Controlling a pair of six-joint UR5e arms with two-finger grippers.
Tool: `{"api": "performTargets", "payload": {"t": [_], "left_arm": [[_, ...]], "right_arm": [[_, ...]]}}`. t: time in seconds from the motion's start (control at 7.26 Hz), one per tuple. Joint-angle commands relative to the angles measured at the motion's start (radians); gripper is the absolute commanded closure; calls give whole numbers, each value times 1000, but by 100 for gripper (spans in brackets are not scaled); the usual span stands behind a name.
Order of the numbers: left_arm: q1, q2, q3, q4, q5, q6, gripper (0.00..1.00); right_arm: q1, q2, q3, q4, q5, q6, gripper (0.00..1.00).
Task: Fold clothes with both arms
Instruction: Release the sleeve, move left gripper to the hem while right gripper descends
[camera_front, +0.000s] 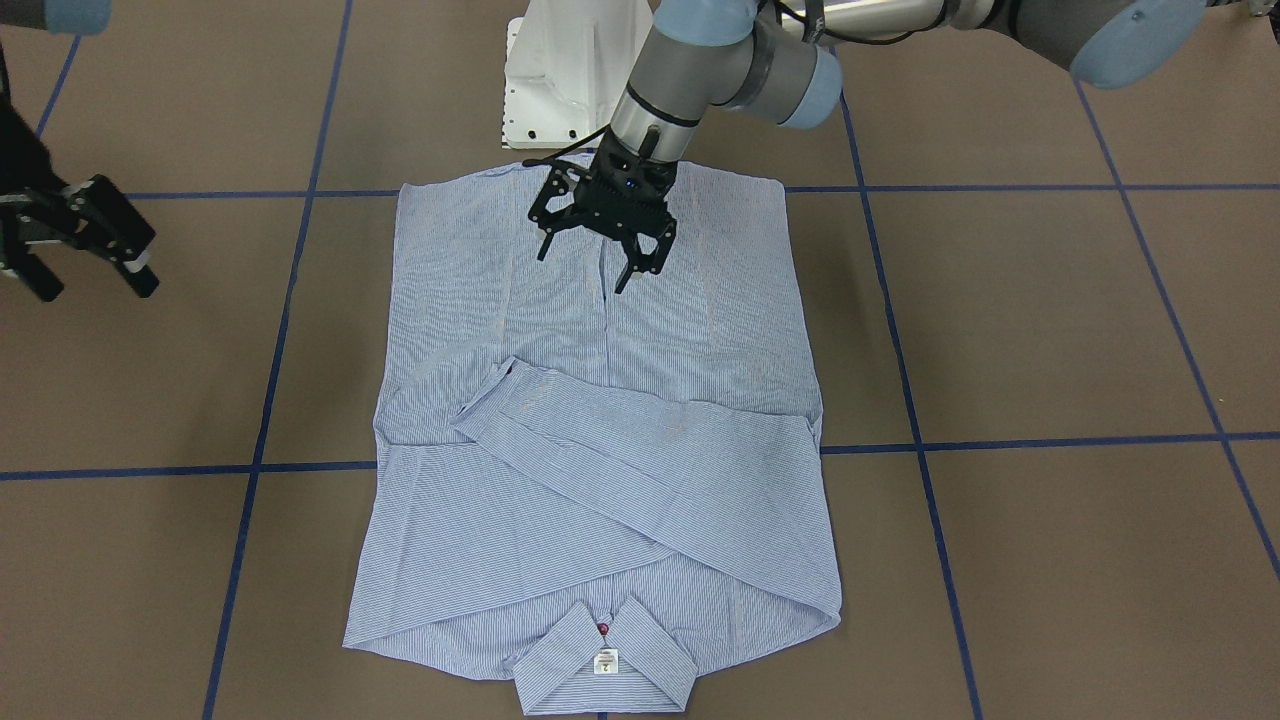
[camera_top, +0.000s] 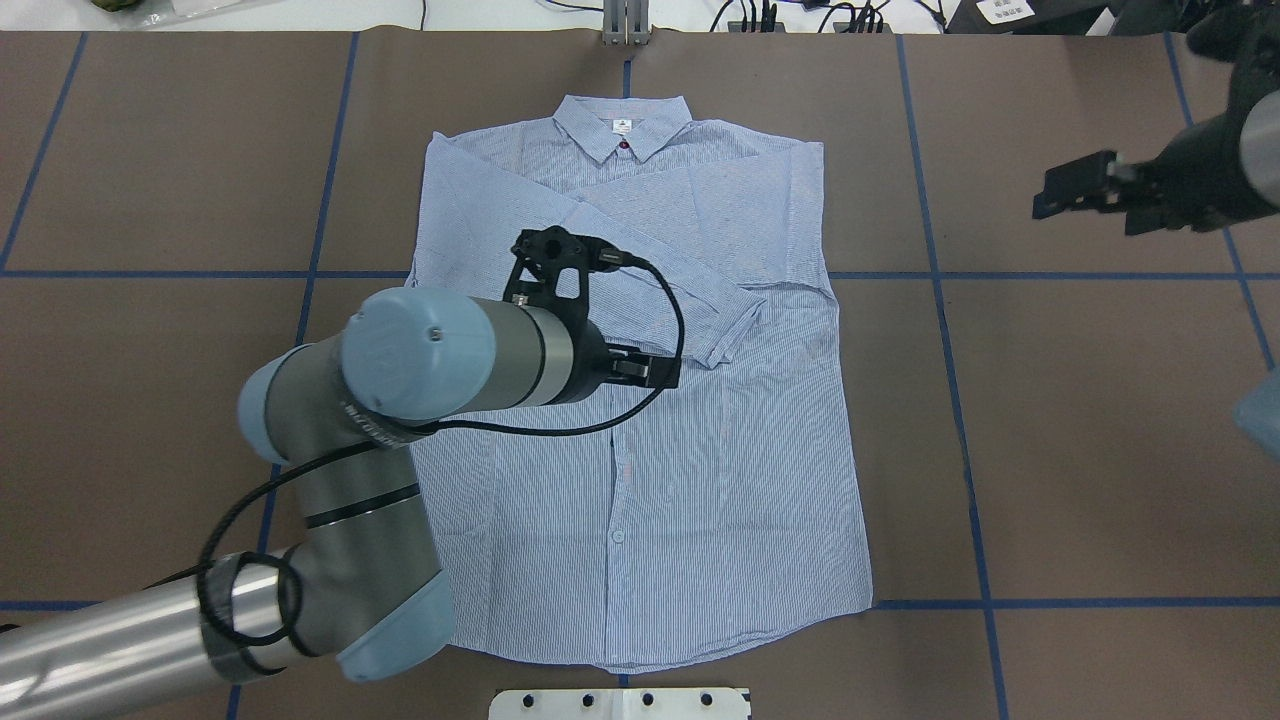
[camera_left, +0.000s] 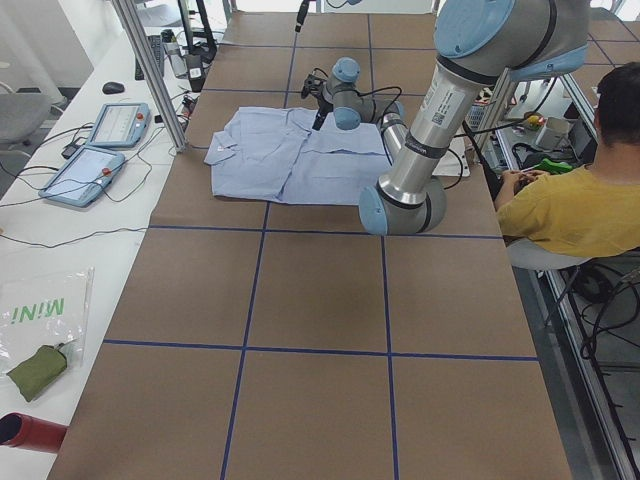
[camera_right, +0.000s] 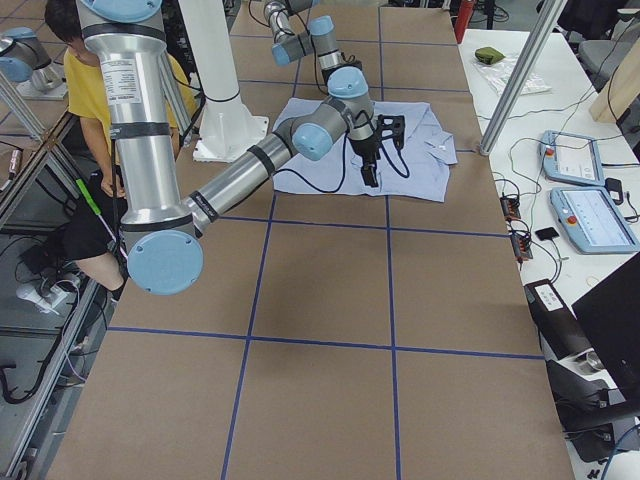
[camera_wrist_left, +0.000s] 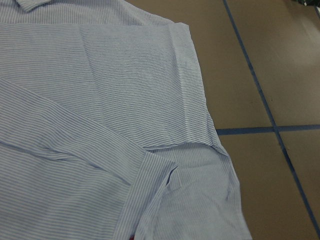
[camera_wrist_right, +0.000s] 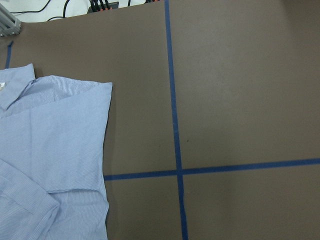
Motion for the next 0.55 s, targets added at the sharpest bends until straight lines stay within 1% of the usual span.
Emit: {"api": "performTargets", "payload": {"t": [0.0,0.14,0.28,0.41], "left_arm": [[10,181,-193,15,-17,-2,0],[27,250,-210,12,-8,-37,0],[63,308,-218,11,29,-50,0],[138,383,-241,11,106,-107,0]], "right_arm": [[-307,-99,145,5,-257,287,0],[-439,-152,198,6,-345,383,0],[-567,-192,231,5,-441,475,0],[-691,-226,255,5,-545,556,0]]}}
